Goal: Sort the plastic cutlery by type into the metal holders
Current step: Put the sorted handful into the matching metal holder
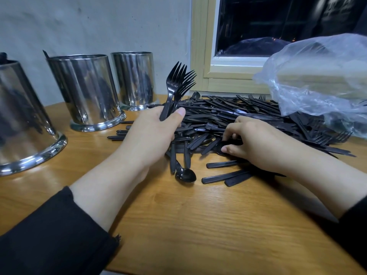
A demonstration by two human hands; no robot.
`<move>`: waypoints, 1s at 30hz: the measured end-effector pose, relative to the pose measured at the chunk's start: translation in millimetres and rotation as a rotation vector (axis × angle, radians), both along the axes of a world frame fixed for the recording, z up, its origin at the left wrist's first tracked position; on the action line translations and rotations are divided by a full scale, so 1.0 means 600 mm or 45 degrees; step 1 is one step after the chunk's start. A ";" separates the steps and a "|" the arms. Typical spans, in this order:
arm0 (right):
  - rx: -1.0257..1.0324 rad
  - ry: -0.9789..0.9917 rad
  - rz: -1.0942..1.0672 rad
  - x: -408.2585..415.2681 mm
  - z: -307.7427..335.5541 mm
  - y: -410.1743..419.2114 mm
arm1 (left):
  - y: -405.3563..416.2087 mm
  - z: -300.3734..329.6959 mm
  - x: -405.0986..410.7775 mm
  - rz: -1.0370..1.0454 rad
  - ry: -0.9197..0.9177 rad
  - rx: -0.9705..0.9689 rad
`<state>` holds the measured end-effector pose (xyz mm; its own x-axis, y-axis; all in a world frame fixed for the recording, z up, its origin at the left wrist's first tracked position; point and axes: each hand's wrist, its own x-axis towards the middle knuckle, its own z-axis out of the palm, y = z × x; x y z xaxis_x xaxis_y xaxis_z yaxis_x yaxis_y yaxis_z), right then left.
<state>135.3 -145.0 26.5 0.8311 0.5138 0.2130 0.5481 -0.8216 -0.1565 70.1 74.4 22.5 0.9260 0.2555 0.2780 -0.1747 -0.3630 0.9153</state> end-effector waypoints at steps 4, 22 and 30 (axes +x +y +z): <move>0.142 -0.040 0.032 0.003 0.003 -0.003 | -0.001 0.000 0.001 0.015 -0.013 0.006; 0.976 -0.267 0.229 -0.022 0.013 0.007 | -0.018 0.005 -0.014 -0.220 -0.017 0.184; 1.069 -0.125 0.284 -0.044 0.013 0.025 | 0.001 -0.002 -0.035 -0.308 0.044 0.206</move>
